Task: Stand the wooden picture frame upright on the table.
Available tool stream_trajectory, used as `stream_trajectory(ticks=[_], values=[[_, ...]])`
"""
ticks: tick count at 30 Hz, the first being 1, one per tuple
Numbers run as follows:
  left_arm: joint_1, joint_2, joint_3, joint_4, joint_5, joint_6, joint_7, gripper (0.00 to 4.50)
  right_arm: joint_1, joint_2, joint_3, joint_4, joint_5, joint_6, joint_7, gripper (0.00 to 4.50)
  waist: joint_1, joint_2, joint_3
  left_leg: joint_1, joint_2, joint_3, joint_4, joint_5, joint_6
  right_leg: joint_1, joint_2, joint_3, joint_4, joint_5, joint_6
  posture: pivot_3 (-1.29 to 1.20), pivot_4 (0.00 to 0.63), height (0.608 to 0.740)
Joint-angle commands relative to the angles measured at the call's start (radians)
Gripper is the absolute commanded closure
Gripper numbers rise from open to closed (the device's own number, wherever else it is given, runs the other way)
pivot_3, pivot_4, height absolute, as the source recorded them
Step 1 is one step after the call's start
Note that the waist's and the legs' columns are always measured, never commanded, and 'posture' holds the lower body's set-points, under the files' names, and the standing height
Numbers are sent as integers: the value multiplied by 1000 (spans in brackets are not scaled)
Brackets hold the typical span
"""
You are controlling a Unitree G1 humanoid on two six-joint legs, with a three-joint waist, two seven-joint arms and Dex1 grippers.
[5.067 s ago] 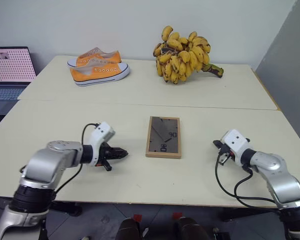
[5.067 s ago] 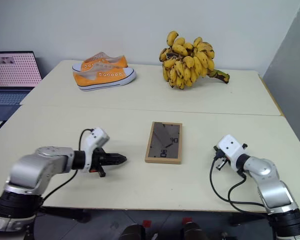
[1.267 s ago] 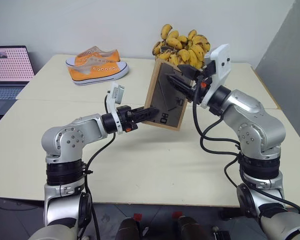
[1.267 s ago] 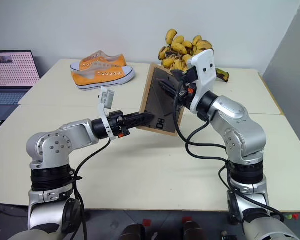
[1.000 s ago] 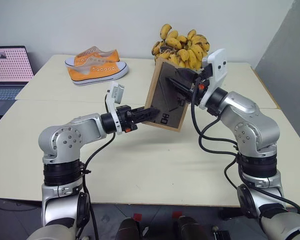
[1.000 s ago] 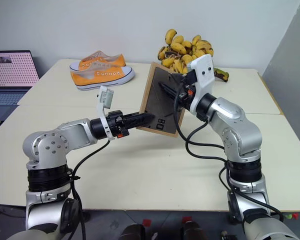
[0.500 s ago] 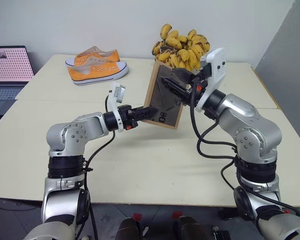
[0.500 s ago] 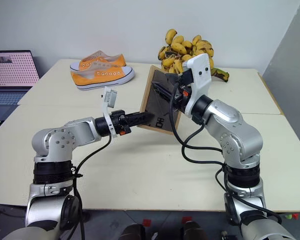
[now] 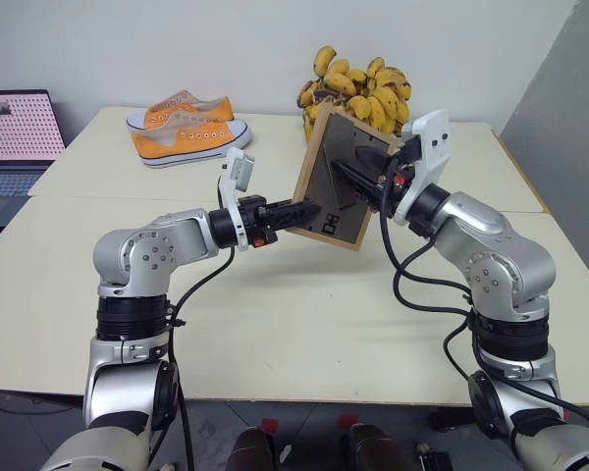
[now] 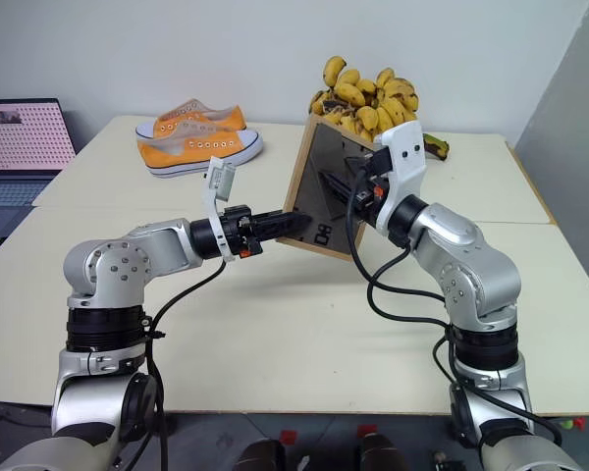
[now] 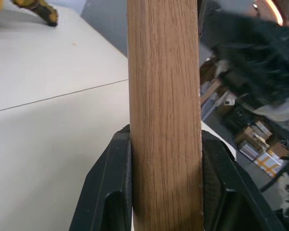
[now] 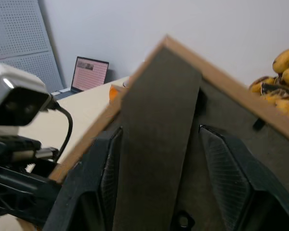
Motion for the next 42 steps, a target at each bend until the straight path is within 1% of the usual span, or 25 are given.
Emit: stream_trajectory(ticks=[1, 11, 17, 22, 27, 30, 33, 36, 42], values=[[-40, -7, 33, -53, -45, -7, 6, 3214, -10, 15, -2, -27, 8, -16, -10, 1849, 0, 0, 0, 0, 0, 0, 0, 0, 0, 0, 0, 0, 0, 0, 0, 0, 150, 740], [-66, -13, -6, 71, 28, -84, -18, 3214, -2, 51, -16, -166, 69, 78, -68, 1849, 0, 0, 0, 0, 0, -2, 0, 0, 0, 0, 0, -2, 0, 0, 0, 0, 150, 740], [-100, -8, -2, 146, 54, -110, -36, 3214, 29, 29, -38, -202, 74, 107, -92, 1849, 1, 0, 0, -1, 0, -3, 0, 0, 0, 0, 0, -3, 0, -1, -1, 0, 150, 740], [-120, -9, 15, 137, 37, -98, -34, 3214, 58, -2, -17, -181, 40, 77, -79, 1849, 1, 1, 1, -1, 0, -4, -1, 0, 0, 0, 0, -4, 0, -1, -2, 0, 150, 740], [-123, -14, 26, 93, 3, -67, -25, 3214, 69, -54, 19, -109, -22, 12, -44, 1849, 0, 1, 1, -1, 0, -5, -1, 0, 0, 0, 0, -6, 0, -2, -3, 0, 150, 740], [-125, -17, 34, 77, -12, -54, -16, 3214, 69, -73, 17, -69, -34, -14, -23, 1849, 0, 1, 1, -1, 0, -5, -1, 0, 0, 0, 0, -6, 0, -2, -3, 0, 150, 740], [-130, -20, 43, 75, -18, -51, -9, 3214, 68, -108, 27, -55, -69, -37, -7, 1401, 1, 2, 1, -1, 0, -5, -1, 0, 0, 0, 0, -6, 0, -2, -3, 0, 150, 740], [-128, -13, 47, 77, -20, -52, -5, 3214, 93, -185, 69, -76, -130, -85, 39, 701, 2, 2, 2, -1, 0, -5, -1, 0, 0, 0, 0, -6, 0, -2, -3, 0, 150, 740], [-104, 25, 50, 80, -21, -32, -4, 3214, 224, -362, 33, -117, -163, -179, 176, 701, 6, 2, 2, -2, 0, -6, -1, 0, 0, 1, 0, -6, -2, -2, -3, 0, 150, 740]])
